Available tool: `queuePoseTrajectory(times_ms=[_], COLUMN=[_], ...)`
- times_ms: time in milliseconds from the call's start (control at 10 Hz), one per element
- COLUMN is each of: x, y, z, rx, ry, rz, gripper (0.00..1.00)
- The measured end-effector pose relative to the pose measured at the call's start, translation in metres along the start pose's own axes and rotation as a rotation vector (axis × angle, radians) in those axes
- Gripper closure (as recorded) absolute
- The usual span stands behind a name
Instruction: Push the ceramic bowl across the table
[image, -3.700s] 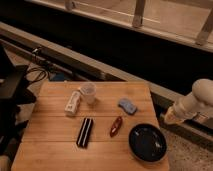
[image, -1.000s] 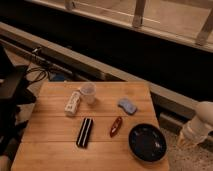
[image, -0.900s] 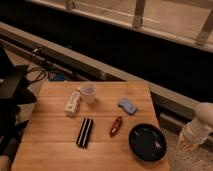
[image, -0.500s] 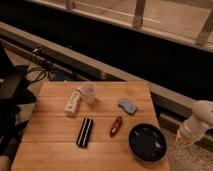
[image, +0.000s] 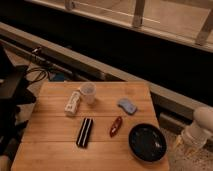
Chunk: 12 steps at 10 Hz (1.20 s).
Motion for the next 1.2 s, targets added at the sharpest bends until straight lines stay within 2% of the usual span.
queuePoseTrajectory(times_ms=[100, 200, 300, 500, 700, 1100, 1200], x=[-0.005, -0.014, -0.016, -0.006, 0.020, 0.045, 0.048], y=[0.004, 0.009, 0.006, 0.004, 0.006, 0.029, 0.042], z=[-0.001, -0.003, -0.008, -0.010, -0.007, -0.008, -0.006], rx=[0.002, 0.009, 0.016, 0.019, 0.018, -0.016, -0.022], ry=[0.000, -0.008, -0.031, -0.041, -0.027, -0.024, -0.022], rz=[-0.002, -0.004, -0.002, -0.018, -0.046, -0.114, -0.138], gripper=[0.78, 0.90, 0.98, 1.00, 1.00, 1.00, 1.00])
